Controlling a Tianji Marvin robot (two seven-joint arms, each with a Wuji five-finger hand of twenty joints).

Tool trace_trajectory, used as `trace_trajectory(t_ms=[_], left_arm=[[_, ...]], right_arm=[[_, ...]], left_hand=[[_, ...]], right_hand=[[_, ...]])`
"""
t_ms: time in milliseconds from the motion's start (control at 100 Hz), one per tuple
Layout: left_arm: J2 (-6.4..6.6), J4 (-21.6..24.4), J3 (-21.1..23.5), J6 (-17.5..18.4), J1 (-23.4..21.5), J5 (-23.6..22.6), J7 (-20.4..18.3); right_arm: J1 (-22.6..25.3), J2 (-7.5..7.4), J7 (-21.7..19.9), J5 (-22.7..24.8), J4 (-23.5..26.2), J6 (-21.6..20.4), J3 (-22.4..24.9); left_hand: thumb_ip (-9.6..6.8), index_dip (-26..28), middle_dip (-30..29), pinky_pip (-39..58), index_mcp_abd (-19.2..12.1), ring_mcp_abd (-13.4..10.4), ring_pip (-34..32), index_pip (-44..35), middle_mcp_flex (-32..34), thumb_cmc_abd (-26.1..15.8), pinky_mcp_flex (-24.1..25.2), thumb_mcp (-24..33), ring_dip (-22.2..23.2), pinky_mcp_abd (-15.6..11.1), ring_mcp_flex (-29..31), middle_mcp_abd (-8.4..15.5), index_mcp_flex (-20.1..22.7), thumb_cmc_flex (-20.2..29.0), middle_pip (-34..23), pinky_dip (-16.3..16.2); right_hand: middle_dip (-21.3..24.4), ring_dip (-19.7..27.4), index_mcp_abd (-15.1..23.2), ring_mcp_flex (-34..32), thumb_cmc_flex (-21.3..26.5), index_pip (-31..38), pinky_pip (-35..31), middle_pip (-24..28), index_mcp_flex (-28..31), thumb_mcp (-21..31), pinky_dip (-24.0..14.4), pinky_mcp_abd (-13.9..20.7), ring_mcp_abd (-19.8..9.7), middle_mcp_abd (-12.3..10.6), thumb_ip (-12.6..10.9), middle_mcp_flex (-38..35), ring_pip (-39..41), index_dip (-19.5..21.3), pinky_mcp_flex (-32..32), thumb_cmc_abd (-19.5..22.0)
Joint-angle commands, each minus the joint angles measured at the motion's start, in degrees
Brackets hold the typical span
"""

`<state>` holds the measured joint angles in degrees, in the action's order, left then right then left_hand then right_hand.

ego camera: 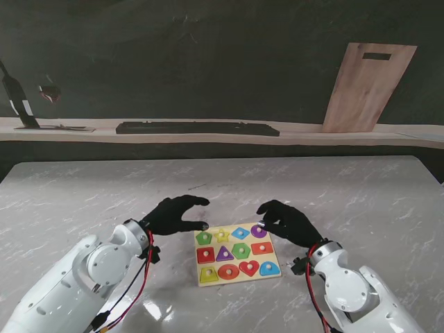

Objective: Fit puzzle pieces into a puzzle board

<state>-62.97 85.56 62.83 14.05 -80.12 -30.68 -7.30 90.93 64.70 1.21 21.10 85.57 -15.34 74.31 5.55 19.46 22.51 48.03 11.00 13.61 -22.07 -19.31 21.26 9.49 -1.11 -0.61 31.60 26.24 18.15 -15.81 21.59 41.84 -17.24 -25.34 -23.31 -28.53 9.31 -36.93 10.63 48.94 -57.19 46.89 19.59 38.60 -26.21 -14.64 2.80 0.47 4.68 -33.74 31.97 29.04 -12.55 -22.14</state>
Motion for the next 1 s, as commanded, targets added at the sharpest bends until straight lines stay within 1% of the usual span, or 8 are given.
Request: trace_trajectory(t_ms=[0,190,270,350,500,760,840,990], left_arm=[[0.77,1.57,0.85,0.11,-2.60,0.56,0.99],[0.51,6.68,6.75,2.99,-9.49,1.95,3.15],[0.62,8.40,8.78,4.11,-11.74,3.72,2.44],[0.62,9.96,10.48,4.38,-14.11,5.15,1.89],[0.05,11.41,12.10,4.56,-17.18,5.60,4.57],[-0.25,13.45,13.78,5.46,-20.06,5.42,6.26],[-0.23,13.89,14.27,6.38,-20.56,5.82,6.16],[-0.25,14.67,14.89,7.29,-21.53,5.53,6.53]], right_arm=[[1.01,-0.20,0.45,0.66,0.97,-0.82,0.07],[2.46,-0.47,0.34,1.63,2.42,-2.79,0.93],[3.19,-0.62,-0.23,1.48,3.13,-3.82,1.48],[4.11,-0.66,-0.06,1.75,3.92,-5.02,2.21],[6.16,-0.62,0.48,1.58,5.63,-7.55,3.96],[9.14,-0.36,1.76,0.93,7.83,-10.76,6.49],[9.52,-0.30,1.99,0.75,8.06,-11.27,6.87],[9.74,-0.27,2.14,0.68,8.23,-11.63,7.14]], left_hand=[[-2.35,-0.89,-0.92,-1.03,-1.01,0.38,2.29,0.81,1.14,0.67,1.01,-0.84,-1.13,-6.97,0.12,0.86,1.29,0.40,1.57,0.86],[-2.27,-0.08,-1.02,-2.71,0.09,0.03,3.95,0.70,2.24,3.49,0.53,-1.05,-1.86,-6.93,0.98,0.95,3.81,0.30,2.71,1.47],[-2.30,-0.11,-1.32,-5.59,0.27,-0.54,5.46,2.06,1.58,4.86,0.24,-0.80,-2.54,-7.44,0.44,1.22,3.40,0.01,3.97,2.33],[-2.40,-0.37,-1.48,-7.70,0.05,-1.02,6.45,3.22,0.68,5.85,0.46,-0.69,-2.96,-8.04,-0.24,1.49,3.03,-0.03,4.70,2.51],[-2.31,-0.50,-1.56,-8.53,-0.29,-0.53,6.82,3.84,2.33,6.79,-0.25,-0.58,-3.04,-7.47,1.09,1.26,4.73,0.22,4.98,2.04],[-2.24,-0.39,-1.44,-9.33,-1.34,-0.58,7.21,4.49,3.21,6.58,-0.66,-0.53,-2.85,-7.24,1.72,1.41,5.35,0.34,5.32,1.37],[-2.20,-0.24,-1.42,-9.63,-2.21,-0.79,7.28,4.47,3.67,6.54,-0.76,-0.55,-2.76,-7.17,1.94,1.65,5.61,0.35,5.44,1.16],[-2.17,0.01,-1.36,-9.97,-2.56,-0.67,7.31,4.40,4.07,6.62,-1.09,-0.58,-2.62,-6.82,2.32,1.74,5.76,0.42,5.59,0.83]], right_hand=[[-0.18,-0.10,0.19,-0.60,0.10,-1.69,-1.28,0.15,-2.72,0.17,-0.61,-0.13,-0.24,-1.18,-2.08,1.17,-0.45,-0.71,-0.20,-2.19],[0.90,1.97,-0.43,0.64,-0.82,-3.10,-0.51,-2.49,-5.77,3.58,-0.19,0.03,-0.66,-1.43,-1.76,4.41,-4.53,-1.43,-0.24,-7.72],[1.24,2.76,-1.29,1.54,-1.21,-3.98,0.34,-3.36,-7.76,4.97,0.18,0.29,-0.79,-1.51,-1.62,6.32,-6.12,-1.96,0.01,-10.56],[1.34,3.04,-2.02,1.74,-1.14,-4.06,0.75,-3.62,-8.40,5.36,0.36,0.31,-0.78,-1.50,-1.59,7.25,-6.66,-2.09,0.08,-11.42],[1.15,3.26,-2.60,1.55,-1.06,-3.16,1.21,-3.08,-8.06,5.30,0.56,0.30,-1.07,-1.71,-1.61,7.29,-7.05,-1.75,0.08,-11.78],[1.00,3.09,-2.84,1.32,-2.26,-2.45,1.66,-2.53,-7.48,5.07,0.71,-0.05,-1.17,-1.70,-1.43,6.63,-6.92,-1.32,0.20,-10.44],[1.00,2.98,-2.92,1.33,-2.44,-2.50,1.74,-2.51,-7.37,5.07,0.71,-0.04,-1.17,-1.71,-1.40,6.60,-6.82,-1.29,0.19,-10.35],[1.01,2.80,-2.37,1.50,-2.63,-2.86,1.97,-2.52,-7.67,5.09,0.70,-0.19,-1.08,-1.79,-1.36,6.68,-6.71,-1.33,0.36,-10.18]])
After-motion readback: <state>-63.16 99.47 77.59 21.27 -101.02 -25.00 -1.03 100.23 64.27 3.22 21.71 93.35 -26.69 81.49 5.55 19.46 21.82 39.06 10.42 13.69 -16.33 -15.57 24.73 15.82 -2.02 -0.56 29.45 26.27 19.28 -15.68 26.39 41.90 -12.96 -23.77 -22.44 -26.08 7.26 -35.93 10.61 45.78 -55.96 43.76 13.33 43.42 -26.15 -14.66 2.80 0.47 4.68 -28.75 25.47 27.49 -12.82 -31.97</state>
